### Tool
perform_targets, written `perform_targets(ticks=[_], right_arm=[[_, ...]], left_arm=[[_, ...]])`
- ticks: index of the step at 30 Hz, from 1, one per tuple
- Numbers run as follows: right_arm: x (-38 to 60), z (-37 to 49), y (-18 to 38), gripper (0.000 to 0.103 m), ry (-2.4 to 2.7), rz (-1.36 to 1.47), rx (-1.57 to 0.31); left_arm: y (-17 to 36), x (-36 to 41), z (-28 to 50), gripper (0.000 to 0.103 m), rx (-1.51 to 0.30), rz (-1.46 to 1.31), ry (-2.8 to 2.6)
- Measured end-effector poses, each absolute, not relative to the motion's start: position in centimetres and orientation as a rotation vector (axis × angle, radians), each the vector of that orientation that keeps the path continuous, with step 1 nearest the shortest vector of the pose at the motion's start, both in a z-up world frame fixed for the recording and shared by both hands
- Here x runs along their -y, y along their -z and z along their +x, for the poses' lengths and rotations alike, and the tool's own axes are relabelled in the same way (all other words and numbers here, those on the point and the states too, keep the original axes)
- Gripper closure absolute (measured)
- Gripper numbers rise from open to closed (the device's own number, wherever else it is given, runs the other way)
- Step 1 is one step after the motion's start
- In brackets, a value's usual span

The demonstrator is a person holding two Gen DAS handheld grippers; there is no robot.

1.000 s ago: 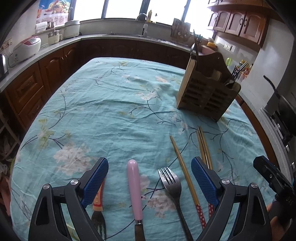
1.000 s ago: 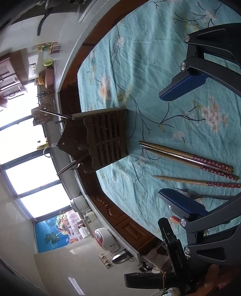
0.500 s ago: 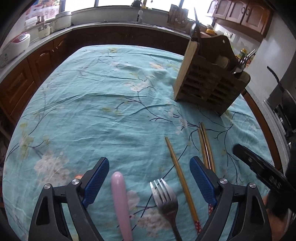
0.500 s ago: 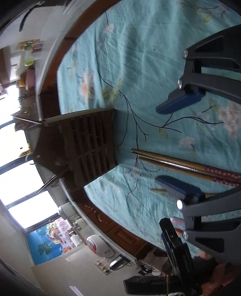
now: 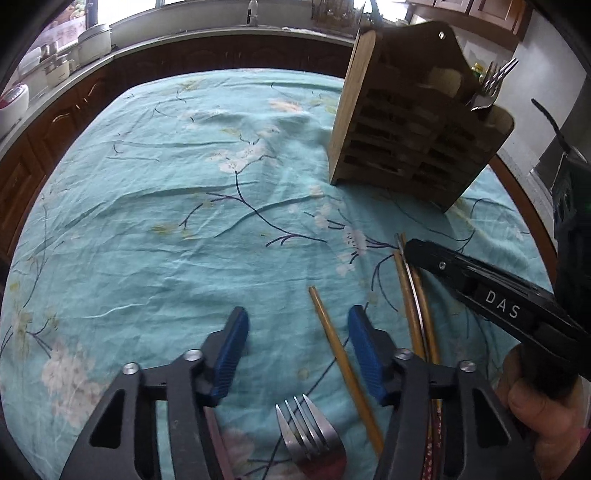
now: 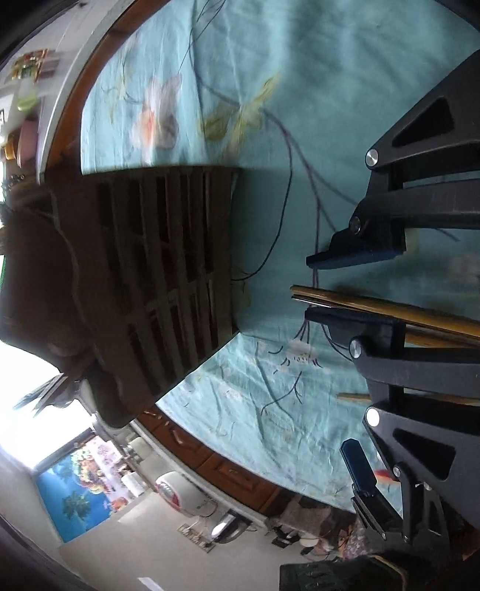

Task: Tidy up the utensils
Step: 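Grasp a wooden chopstick with the left tool while the right tool grasps another chopstick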

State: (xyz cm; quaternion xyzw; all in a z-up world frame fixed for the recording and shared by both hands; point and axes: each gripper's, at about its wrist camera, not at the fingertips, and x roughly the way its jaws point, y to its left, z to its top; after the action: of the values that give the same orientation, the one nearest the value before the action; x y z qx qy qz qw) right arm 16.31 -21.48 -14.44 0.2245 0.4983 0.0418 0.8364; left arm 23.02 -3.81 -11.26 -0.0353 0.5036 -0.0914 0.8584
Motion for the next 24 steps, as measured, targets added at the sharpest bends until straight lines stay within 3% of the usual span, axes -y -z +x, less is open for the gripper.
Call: perform_targets(ticks=[1, 9, 14, 24], right_arm=[[21.3, 16.6, 14.8, 0.086, -0.093, 0.466, -1.07], [19.8, 17.3, 14.3, 0.089, -0.091, 0.322, -1.106], [19.6, 17.8, 14.1, 0.093, -0.111, 0.246, -1.137], [20.1, 17.3, 14.0, 0.097, -0.116, 0.221, -1.163]], left_arm=[[11.5, 3.9, 23.2, 0.058, -1.066, -0.072, 0.192], [12.0, 4.9, 23.3, 0.06, -1.037, -0.017, 0.184], [11.9, 4.8, 23.4, 0.083, -1.042, -0.011, 0.17], [11.9, 5.1, 23.9, 0.083, -1.056, -0.001, 0.164]])
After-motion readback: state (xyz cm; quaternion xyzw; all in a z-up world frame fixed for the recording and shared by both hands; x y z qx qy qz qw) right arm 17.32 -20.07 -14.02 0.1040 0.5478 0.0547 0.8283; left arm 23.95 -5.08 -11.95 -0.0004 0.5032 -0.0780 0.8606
